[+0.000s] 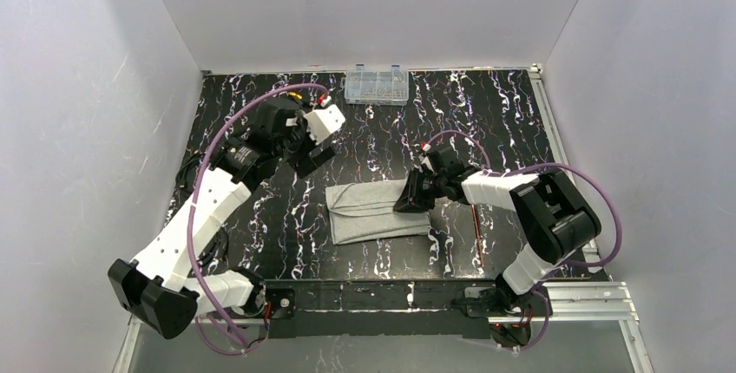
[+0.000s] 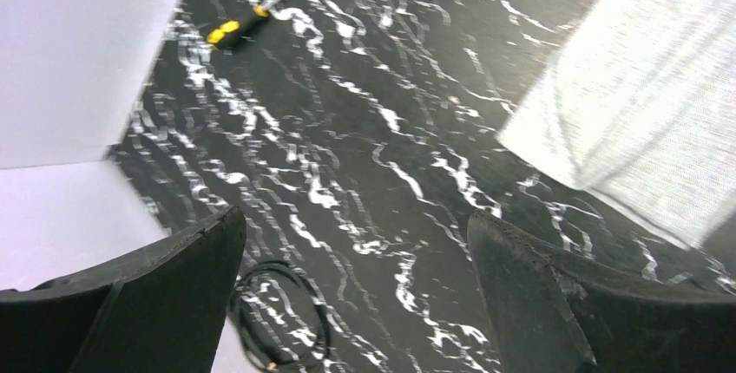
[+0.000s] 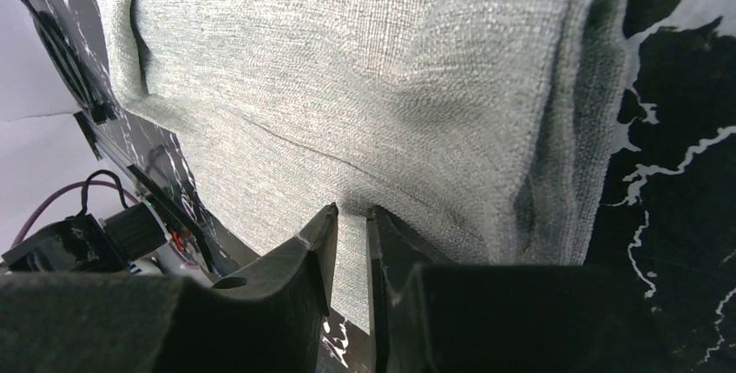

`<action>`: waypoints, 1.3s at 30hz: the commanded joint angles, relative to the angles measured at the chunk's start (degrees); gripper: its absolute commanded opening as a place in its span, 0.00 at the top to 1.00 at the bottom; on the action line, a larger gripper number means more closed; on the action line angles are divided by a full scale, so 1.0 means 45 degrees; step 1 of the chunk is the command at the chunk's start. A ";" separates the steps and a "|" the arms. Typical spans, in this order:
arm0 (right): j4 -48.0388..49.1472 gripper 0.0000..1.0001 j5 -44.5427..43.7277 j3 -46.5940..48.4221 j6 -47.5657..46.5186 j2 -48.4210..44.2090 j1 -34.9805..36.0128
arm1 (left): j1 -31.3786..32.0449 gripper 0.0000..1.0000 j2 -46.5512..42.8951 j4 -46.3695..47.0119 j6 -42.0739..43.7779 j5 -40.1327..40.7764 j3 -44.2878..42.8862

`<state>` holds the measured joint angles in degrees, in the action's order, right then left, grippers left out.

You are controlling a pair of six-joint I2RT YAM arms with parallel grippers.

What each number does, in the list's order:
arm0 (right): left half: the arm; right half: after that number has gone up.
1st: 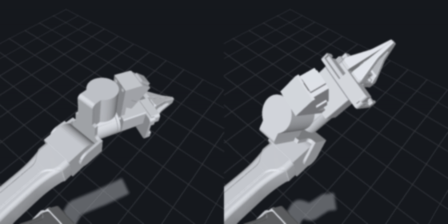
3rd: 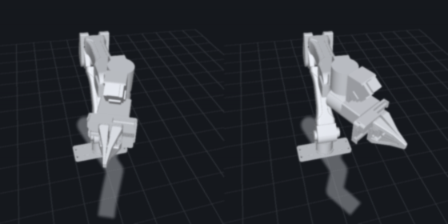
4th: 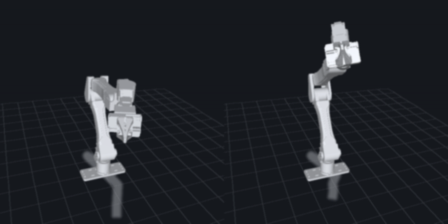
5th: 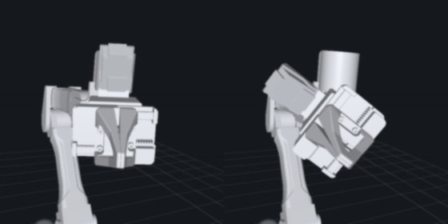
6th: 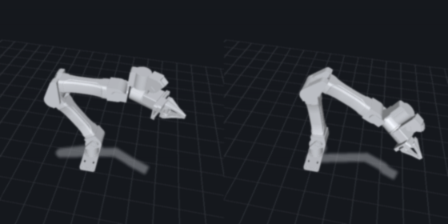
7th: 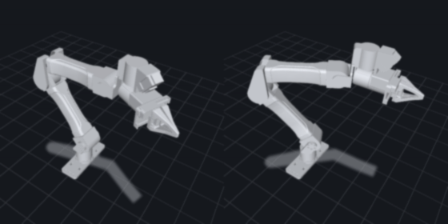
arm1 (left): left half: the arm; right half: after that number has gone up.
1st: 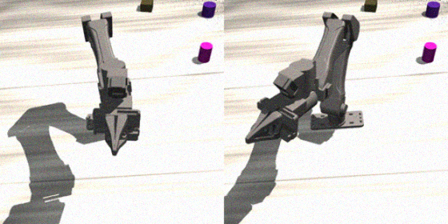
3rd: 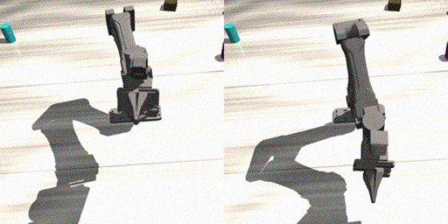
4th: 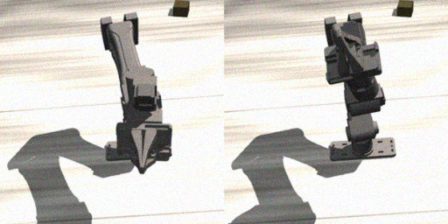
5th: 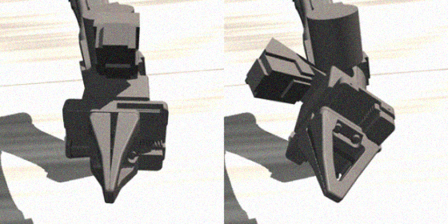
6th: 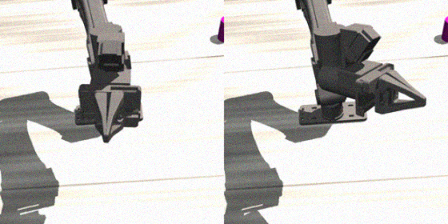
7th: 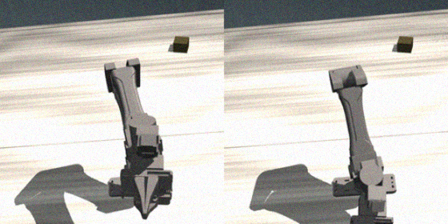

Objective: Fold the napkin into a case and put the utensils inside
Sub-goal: Smooth out the 2/3-rectangle-folded napkin at the center of the board.

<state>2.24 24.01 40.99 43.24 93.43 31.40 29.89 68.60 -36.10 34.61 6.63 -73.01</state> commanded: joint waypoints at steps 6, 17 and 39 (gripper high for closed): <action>-0.0904 0.69 -0.0839 0.0409 -0.0676 -0.2280 -0.0045 | 0.0019 0.08 0.0543 -0.0852 -0.3883 -0.4773 0.2065; -0.0011 0.70 -0.0242 0.0271 -0.0665 -0.2124 -0.0043 | 0.0023 0.36 0.4536 -0.0554 -0.7587 -0.7204 0.1927; 0.0602 0.76 0.0176 -0.0068 -0.0644 -0.1050 -0.0043 | -0.2156 0.78 0.6921 0.1534 -0.9587 -1.3554 0.3397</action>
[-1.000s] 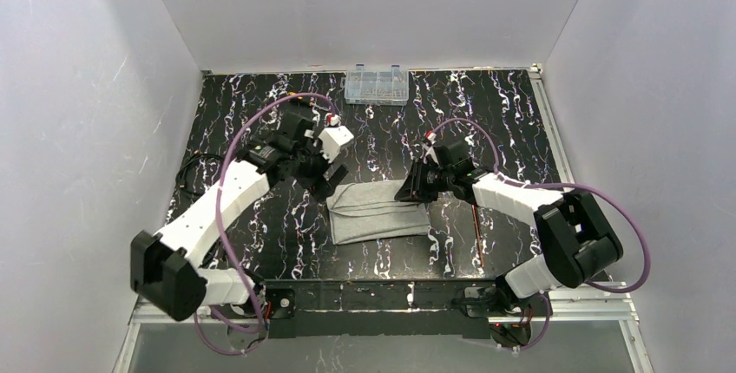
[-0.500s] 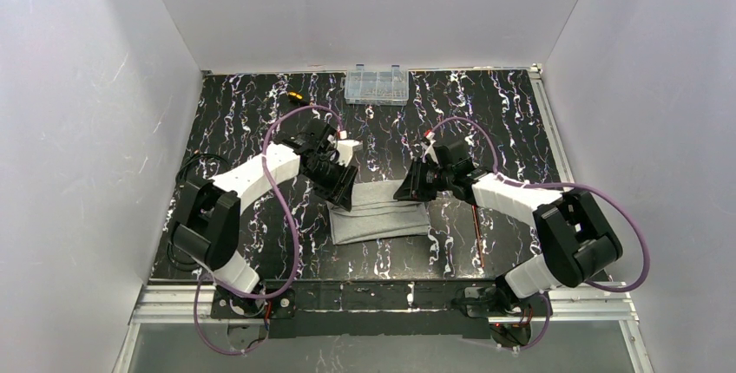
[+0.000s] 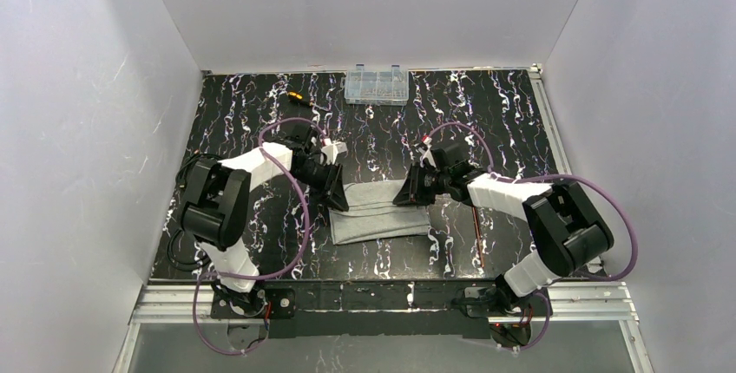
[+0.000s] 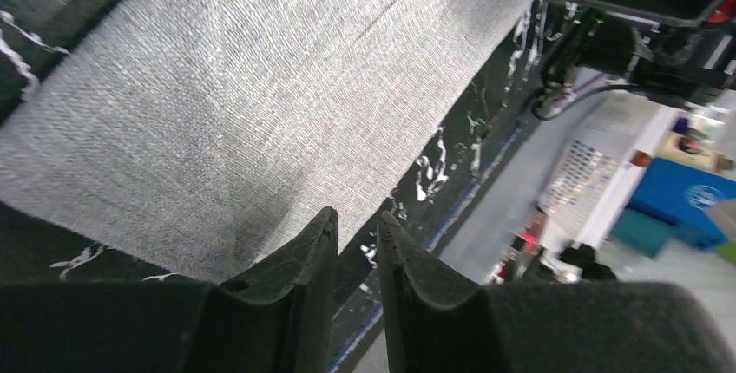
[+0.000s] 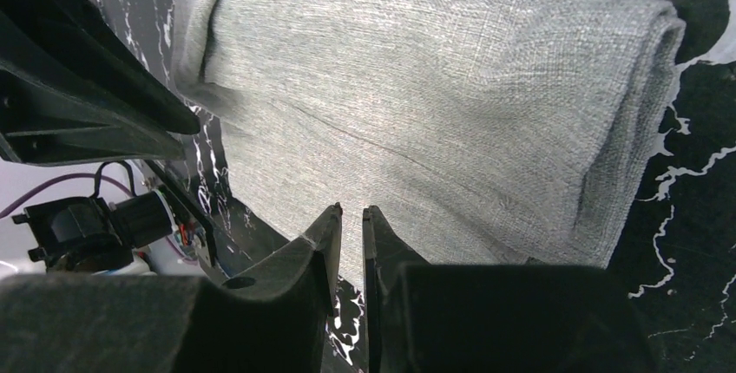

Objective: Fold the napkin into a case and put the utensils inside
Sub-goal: Smooth out the 2/3-rectangle-folded napkin at the center of the board.

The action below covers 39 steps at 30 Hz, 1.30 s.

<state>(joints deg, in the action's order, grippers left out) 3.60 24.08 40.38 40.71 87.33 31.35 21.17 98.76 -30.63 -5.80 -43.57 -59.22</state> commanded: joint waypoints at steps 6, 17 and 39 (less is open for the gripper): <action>0.0364 0.79 0.0309 0.0353 -0.0069 0.1174 -0.0017 | -0.0329 0.78 0.1791 -0.0658 0.0351 -0.4306 0.0128; 0.0890 0.80 0.0192 -0.0131 0.0261 0.1530 -0.0027 | -0.0368 0.79 0.3550 -0.1529 0.1223 -0.4164 -0.0349; -0.1478 0.74 -0.0163 0.3757 -0.3215 0.1271 -0.0038 | 0.2466 0.49 -0.7212 -0.2304 1.0228 0.3375 0.1272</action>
<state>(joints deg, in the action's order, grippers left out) -2.15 24.18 52.71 30.41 89.32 31.35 23.49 76.42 -46.74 25.10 -43.11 -64.90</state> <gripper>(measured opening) 0.270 0.492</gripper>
